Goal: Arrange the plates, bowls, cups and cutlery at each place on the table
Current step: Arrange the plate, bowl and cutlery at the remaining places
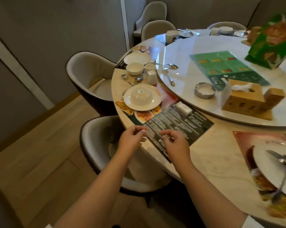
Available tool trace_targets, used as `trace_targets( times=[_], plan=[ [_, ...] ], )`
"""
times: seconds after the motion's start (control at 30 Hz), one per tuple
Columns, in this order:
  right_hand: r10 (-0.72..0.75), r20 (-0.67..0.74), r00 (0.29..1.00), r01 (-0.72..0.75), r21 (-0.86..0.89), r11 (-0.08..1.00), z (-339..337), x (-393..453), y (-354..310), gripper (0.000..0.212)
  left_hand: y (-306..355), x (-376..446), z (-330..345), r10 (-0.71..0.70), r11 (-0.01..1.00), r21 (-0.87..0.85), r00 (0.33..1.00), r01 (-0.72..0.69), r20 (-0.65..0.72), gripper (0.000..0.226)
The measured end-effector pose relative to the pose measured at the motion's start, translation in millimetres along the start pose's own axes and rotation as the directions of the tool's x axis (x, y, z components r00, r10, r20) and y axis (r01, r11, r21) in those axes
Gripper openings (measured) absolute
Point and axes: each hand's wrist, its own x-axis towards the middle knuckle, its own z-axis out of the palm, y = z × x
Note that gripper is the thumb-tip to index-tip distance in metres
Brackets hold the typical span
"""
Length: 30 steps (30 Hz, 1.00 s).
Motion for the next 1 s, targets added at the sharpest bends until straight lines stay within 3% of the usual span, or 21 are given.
trace_targets(
  times=[0.3,0.53,0.67,0.87,1.0],
  plan=[
    [0.139,-0.066,0.988,-0.129,0.130,0.983,87,19,-32,0.019,-6,72,-91,0.044,0.998,0.039,0.996,-0.047,0.074,0.015],
    [0.244,-0.111,0.963,-0.221,0.191,0.957,98,66,-30,0.019,0,129,-90,-0.001,0.998,-0.055,0.997,0.006,0.083,0.013],
    [0.306,-0.111,0.946,-0.272,0.244,0.931,103,100,-25,0.018,8,164,-81,0.006,1.000,-0.019,0.999,-0.005,0.042,0.012],
    [0.285,-0.178,0.942,-0.270,0.102,0.957,110,149,-23,0.025,21,211,-76,0.048,0.999,0.020,0.998,-0.048,-0.028,0.019],
    [0.164,-0.207,0.964,-0.186,-0.090,0.978,121,176,-29,0.046,31,244,-67,0.087,0.991,0.103,0.996,-0.087,0.004,0.022]
  ],
)
